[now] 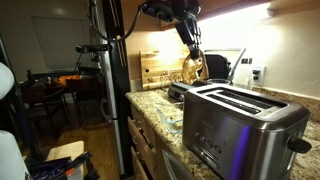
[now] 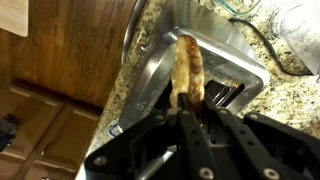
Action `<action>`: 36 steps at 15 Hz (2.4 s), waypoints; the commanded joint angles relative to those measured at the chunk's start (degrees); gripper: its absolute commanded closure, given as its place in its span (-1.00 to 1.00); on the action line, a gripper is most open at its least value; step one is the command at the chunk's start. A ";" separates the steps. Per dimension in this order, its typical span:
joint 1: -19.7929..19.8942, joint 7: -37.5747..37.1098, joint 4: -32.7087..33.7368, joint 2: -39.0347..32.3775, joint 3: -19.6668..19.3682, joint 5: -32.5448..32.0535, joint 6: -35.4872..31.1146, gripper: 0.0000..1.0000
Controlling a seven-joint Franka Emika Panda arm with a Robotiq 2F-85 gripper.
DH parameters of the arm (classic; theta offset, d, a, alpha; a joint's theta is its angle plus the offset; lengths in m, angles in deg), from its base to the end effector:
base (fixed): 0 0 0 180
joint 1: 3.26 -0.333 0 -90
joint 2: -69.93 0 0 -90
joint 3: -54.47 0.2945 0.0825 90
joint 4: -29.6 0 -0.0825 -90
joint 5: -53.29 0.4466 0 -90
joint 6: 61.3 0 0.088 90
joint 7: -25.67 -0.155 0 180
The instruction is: Put the left slice of bread in the front compartment of the toaster
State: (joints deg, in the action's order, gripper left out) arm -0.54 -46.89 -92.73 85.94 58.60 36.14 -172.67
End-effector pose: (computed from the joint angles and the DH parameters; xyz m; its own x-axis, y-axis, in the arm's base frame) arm 0.5532 -0.0187 0.4509 0.3954 -0.8650 0.3089 -0.9124 -0.4085 0.0240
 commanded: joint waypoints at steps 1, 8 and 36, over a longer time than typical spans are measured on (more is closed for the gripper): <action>1.27 -2.43 -3.57 2.44 -0.69 0.54 -1.88 0.83; 3.28 -3.29 -5.93 2.91 -3.37 1.64 -5.87 0.84; 6.79 -3.11 -9.84 0.09 -5.54 5.90 -18.72 0.59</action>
State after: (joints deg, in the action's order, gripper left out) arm 5.72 -50.24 -102.71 86.04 52.60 41.79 -191.54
